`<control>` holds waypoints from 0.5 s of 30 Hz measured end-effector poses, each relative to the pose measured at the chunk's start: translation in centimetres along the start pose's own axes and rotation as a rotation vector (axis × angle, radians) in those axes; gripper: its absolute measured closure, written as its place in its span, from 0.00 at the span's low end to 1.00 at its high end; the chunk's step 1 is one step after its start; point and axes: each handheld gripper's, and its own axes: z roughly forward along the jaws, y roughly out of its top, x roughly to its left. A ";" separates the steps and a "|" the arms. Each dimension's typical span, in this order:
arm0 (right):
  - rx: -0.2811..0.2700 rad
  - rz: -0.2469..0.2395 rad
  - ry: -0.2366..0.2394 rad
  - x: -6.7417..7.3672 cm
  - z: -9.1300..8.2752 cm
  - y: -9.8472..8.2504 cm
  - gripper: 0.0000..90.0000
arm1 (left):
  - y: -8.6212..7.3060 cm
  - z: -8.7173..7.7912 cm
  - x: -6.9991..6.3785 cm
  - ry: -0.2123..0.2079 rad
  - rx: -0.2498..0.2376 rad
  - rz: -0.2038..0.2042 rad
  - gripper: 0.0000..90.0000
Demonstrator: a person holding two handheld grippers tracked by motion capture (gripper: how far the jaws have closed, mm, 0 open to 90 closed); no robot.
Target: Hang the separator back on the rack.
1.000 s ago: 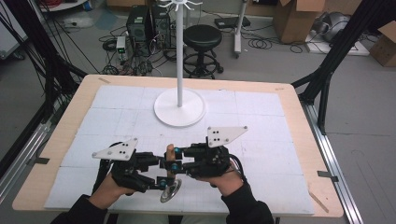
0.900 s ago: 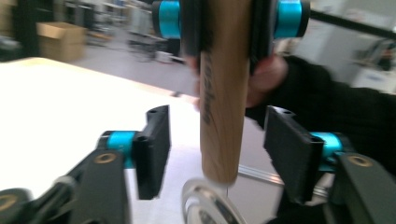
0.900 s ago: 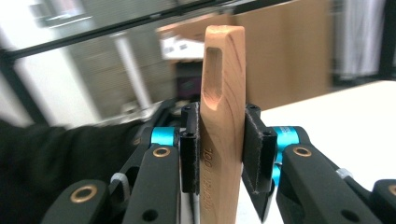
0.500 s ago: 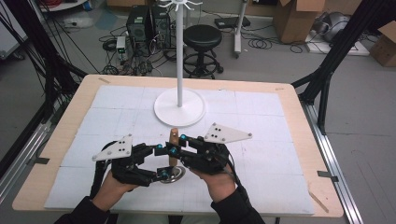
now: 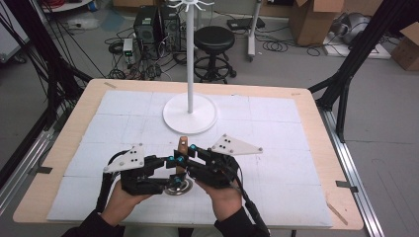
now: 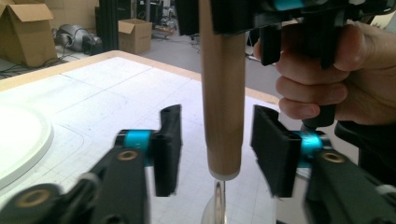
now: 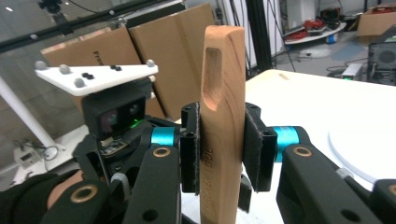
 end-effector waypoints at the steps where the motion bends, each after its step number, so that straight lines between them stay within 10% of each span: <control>1: 0.001 0.002 -0.004 0.0 0.0 -0.1 0.78 | 0.0 0.0 0.0 -0.004 0.002 0.003 0.66; 15: -0.010 0.020 -0.033 0.0 0.0 -0.3 0.78 | 0.1 -0.3 -0.1 0.012 0.009 0.001 0.80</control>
